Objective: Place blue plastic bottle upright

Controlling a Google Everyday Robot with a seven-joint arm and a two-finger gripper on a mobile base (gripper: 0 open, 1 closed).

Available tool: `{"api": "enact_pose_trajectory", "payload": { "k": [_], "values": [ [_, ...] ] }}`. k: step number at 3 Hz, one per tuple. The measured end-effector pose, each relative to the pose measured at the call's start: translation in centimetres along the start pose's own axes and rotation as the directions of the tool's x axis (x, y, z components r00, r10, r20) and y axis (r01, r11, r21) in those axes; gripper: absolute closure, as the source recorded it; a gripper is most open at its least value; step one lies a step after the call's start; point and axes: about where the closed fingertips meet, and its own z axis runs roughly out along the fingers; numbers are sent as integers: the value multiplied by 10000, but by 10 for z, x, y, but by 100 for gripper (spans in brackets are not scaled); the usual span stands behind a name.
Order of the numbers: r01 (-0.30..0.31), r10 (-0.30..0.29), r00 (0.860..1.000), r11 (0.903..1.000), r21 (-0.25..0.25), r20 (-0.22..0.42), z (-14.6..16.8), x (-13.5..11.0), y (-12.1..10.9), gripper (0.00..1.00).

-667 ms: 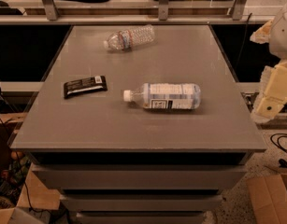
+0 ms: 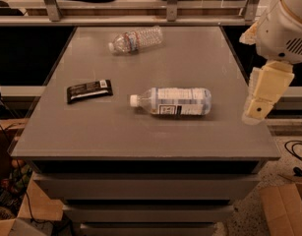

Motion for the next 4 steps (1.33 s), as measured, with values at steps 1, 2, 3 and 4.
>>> {"api": "enact_pose_trajectory", "payload": {
  "k": [1, 2, 3, 4],
  "values": [
    [730, -728, 9973, 9963, -444, 77, 25, -32, -7, 0],
    [1342, -1342, 9909, 9867, -920, 71, 52, -58, -13, 0],
    [1691, -1715, 9851, 9780, -1219, -93, 80, -76, -16, 0],
    [1802, -1856, 9823, 9735, -1411, -262, 109, -88, -10, 0]
  ]
}}
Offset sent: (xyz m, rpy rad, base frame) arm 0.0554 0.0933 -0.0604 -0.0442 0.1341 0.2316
